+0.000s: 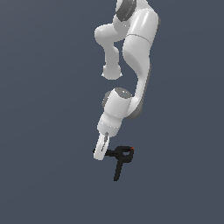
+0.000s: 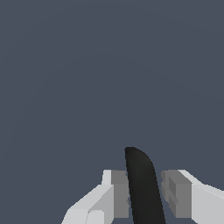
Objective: Pick up the object and move it to a goal position.
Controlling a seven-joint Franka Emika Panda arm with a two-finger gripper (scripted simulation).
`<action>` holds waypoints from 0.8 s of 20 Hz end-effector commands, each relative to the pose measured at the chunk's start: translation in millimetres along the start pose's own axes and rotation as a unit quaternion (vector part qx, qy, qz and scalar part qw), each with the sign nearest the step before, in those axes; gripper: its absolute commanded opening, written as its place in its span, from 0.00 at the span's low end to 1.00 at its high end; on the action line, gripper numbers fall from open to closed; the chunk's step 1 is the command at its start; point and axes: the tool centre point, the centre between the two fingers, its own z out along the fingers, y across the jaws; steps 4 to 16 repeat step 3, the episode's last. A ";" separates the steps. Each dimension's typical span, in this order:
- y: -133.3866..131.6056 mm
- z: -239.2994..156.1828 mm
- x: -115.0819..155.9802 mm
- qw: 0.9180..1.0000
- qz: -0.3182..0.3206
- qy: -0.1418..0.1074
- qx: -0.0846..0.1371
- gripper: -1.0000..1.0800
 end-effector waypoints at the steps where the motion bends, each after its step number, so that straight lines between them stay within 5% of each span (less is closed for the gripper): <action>1: -4.1 1.7 1.1 1.000 0.001 0.000 0.002 0.00; 16: -4.6 2.2 1.2 1.000 0.001 0.000 0.002 0.00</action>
